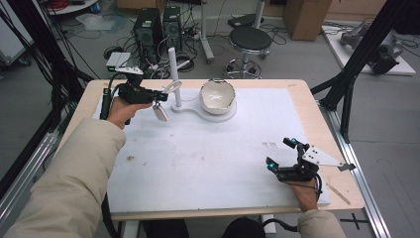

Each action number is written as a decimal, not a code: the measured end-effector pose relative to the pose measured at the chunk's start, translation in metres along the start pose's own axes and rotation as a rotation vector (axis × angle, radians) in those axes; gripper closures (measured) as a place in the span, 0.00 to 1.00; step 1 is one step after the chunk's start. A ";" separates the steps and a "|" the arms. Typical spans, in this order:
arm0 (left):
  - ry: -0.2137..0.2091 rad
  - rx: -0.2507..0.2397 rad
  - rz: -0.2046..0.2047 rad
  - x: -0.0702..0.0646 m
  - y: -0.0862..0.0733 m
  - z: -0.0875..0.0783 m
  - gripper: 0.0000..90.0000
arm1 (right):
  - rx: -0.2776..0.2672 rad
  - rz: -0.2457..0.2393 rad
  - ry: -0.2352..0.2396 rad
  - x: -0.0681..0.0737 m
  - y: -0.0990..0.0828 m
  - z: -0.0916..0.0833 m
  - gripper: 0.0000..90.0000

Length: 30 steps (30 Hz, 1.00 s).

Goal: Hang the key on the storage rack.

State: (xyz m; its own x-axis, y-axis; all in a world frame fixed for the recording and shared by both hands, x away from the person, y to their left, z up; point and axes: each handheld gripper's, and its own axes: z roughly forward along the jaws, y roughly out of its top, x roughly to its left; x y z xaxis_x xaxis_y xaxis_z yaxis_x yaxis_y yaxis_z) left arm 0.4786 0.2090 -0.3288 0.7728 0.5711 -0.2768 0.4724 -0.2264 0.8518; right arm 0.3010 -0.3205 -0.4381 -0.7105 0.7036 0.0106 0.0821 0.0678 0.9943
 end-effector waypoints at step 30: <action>0.119 0.028 -0.049 0.020 -0.011 0.020 0.82 | -0.020 0.092 -0.004 -0.009 -0.012 0.002 0.01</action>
State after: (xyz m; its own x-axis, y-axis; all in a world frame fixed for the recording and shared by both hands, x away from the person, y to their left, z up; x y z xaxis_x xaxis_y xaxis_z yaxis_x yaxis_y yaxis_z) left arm 0.4973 0.2074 -0.3524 0.6940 0.6708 -0.2615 0.5211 -0.2174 0.8254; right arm 0.3080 -0.3261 -0.4504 -0.6977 0.7091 0.1020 0.1331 -0.0115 0.9910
